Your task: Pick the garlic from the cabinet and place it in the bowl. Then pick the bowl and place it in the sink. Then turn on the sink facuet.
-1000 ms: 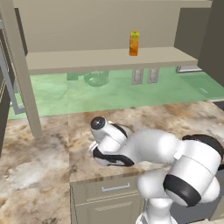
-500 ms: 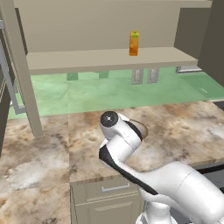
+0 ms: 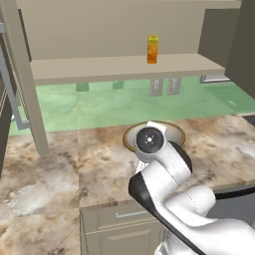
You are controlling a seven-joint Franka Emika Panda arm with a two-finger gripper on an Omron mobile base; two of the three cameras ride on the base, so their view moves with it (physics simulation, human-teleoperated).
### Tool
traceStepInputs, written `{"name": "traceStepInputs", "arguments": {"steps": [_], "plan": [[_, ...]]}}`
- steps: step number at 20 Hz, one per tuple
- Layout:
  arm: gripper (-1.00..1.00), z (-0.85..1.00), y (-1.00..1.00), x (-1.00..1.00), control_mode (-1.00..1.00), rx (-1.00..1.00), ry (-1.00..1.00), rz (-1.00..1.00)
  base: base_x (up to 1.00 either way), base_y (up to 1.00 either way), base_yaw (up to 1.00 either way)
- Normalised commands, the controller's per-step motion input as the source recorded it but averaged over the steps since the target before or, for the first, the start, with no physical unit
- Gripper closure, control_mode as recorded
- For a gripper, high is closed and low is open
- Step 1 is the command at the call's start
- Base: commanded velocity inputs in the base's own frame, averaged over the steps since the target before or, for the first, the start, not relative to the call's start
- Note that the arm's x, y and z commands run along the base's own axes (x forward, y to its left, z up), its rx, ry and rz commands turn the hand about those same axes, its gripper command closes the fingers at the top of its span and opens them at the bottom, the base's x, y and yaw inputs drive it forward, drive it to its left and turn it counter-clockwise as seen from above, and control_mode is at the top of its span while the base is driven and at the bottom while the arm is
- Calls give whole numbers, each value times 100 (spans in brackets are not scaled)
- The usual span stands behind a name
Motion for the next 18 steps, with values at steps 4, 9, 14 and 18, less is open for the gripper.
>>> {"name": "traceStepInputs", "arguments": {"steps": [4,9,14,18], "plan": [[100,86,-32,-74,-100,-2,-7,18,0,0,0],[100,48,-31,-75,-100,0,-11,9,0,0,0],[100,36,-12,-68,-100,0,-2,0,0,0,0],[100,1,-1,-37,-100,0,1,0,0,0,0]]}}
